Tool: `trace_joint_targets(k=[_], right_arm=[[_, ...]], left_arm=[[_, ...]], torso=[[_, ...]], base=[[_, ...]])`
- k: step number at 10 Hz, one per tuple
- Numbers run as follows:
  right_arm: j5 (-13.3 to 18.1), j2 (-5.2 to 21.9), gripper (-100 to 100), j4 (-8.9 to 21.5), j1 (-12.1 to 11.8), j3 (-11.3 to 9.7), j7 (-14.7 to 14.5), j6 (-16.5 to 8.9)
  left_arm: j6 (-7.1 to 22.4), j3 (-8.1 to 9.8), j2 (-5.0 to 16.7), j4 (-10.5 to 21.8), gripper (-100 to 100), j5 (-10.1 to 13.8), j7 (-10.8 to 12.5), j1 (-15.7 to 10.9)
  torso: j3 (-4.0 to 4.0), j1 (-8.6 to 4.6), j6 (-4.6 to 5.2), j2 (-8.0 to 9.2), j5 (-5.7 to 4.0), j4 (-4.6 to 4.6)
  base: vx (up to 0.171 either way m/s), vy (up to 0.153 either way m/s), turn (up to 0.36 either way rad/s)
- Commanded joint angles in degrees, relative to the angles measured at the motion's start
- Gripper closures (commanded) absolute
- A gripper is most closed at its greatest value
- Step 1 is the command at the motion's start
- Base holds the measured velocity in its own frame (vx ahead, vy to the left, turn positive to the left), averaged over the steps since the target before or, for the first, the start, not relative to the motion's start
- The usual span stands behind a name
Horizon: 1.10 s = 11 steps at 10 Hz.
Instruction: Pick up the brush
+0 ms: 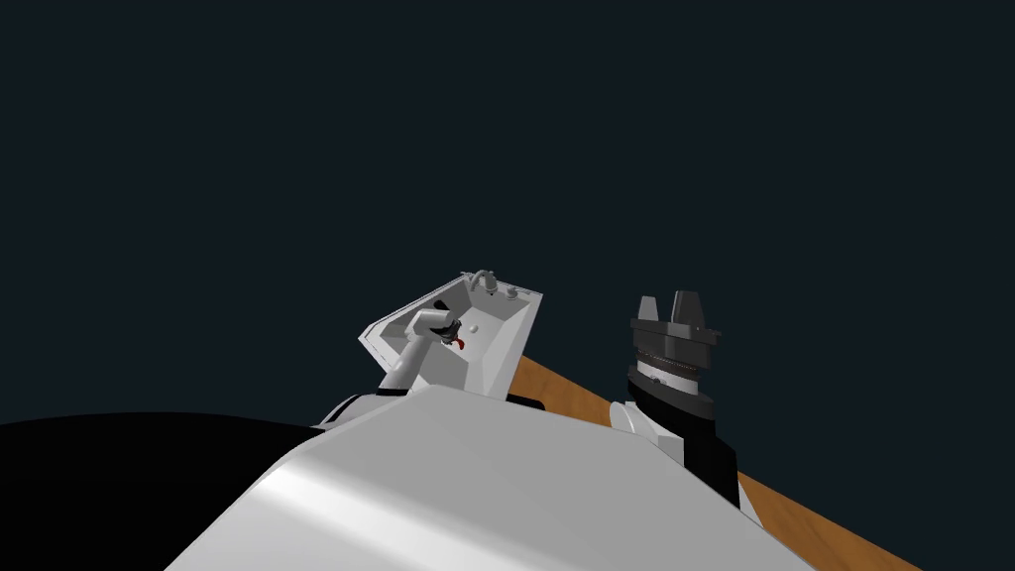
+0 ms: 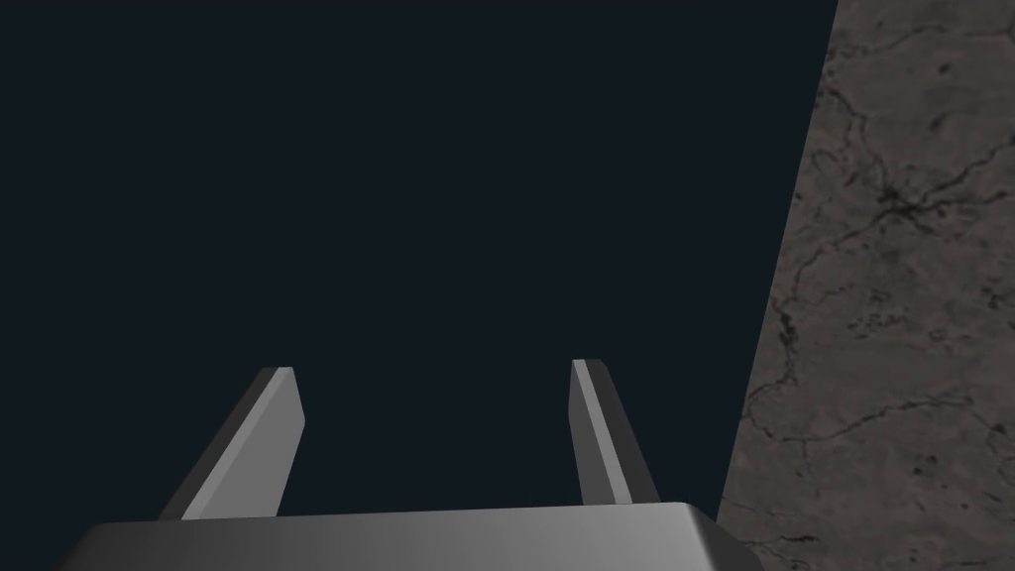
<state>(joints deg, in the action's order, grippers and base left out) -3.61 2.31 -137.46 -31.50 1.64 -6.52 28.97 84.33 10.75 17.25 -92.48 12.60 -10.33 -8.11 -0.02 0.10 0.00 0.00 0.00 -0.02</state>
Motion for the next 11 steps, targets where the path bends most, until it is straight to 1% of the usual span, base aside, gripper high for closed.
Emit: trace_joint_targets(k=[1, 5, 6, 7, 9, 10, 11], right_arm=[[0.0, 0.0, 0, 0.0, 0.0, 0.0, 0.0, 0.0], [0.0, 0.0, 0, 0.0, 0.0, 0.0, 0.0, 0.0], [0.0, 0.0, 0, 0.0, 0.0, 0.0, 0.0, 0.0], [0.0, 0.0, 0, 0.0, 0.0, 0.0, 0.0, 0.0], [0.0, 0.0, 0, 0.0, 0.0, 0.0, 0.0, 0.0], [0.0, 0.0, 0, 0.0, 0.0, 0.0, 0.0, 0.0], [0.0, 0.0, 0, 0.0, 0.0, 0.0, 0.0, 0.0]], left_arm=[[0.0, 0.00, 0.0, 0.0, 100, 0.0, 0.0, 0.0], [0.0, -0.01, 0.0, 0.0, 100, 0.0, 0.0, 0.0], [0.0, -0.01, 0.0, 0.0, 0, 0.0, 0.0, 0.0], [1.8, 0.34, 0.3, -1.6, 100, 0.3, -0.1, 0.0], [3.7, 0.66, 0.6, -3.3, 100, 0.7, -0.1, 0.0], [3.0, 0.48, 0.4, -2.9, 100, 0.5, 0.0, 0.1], [3.3, 0.52, 0.4, -3.0, 0, 0.5, 0.0, 0.1]], torso=[[0.00, 0.00, 0.00, 0.00, 0.00, 0.00], [0.00, -0.02, 0.00, -0.01, -0.01, 0.01], [0.00, -0.02, 0.01, -0.01, -0.01, 0.01], [0.01, -0.02, 0.01, 0.00, -0.02, 0.02], [0.04, -0.10, -0.01, 0.05, -0.05, 0.04], [0.04, -0.10, -0.01, 0.04, -0.05, 0.03], [0.02, -0.07, 0.01, 0.02, -0.04, 0.02]], base=[[-0.003, 0.001, 0.012], [0.000, 0.000, -0.003], [0.000, 0.000, 0.000], [-0.004, -0.010, 0.015], [-0.003, -0.014, 0.017], [0.000, 0.000, 0.000], [0.000, 0.000, 0.000]])
